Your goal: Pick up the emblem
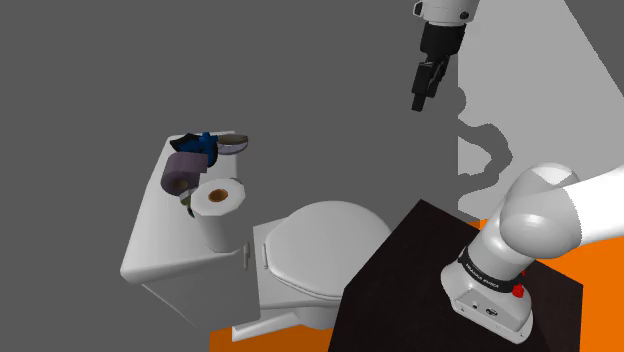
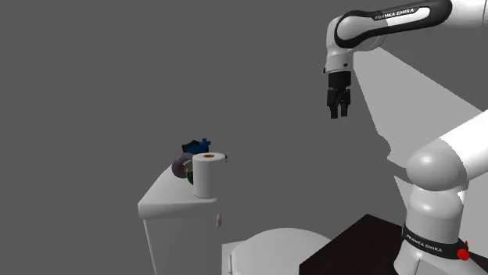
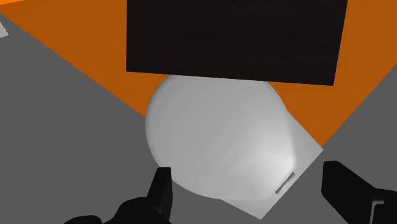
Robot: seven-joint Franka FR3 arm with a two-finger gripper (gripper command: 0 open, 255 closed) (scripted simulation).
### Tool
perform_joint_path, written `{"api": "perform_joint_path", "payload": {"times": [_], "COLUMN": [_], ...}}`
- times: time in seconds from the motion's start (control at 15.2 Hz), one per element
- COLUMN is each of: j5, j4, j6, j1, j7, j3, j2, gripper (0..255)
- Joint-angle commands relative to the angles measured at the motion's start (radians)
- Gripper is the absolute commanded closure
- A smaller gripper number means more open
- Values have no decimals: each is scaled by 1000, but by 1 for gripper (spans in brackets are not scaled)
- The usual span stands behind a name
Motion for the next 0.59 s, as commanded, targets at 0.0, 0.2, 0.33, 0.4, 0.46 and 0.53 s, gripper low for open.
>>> {"api": "perform_joint_path", "payload": {"times": [0.0, 0.2, 0.33, 0.4, 0.46, 0.53], "j5": [0, 13, 21, 25, 29, 34], "j4": [0, 14, 27, 35, 44, 54], "j6": [0, 78, 127, 150, 173, 195], "j1": [0, 39, 64, 76, 88, 100], "j7": [0, -45, -75, -90, -105, -120], "j3": [0, 11, 19, 23, 28, 33], "j2": [0, 80, 133, 160, 188, 215], "gripper": [0, 0, 0, 0, 0, 0]}}
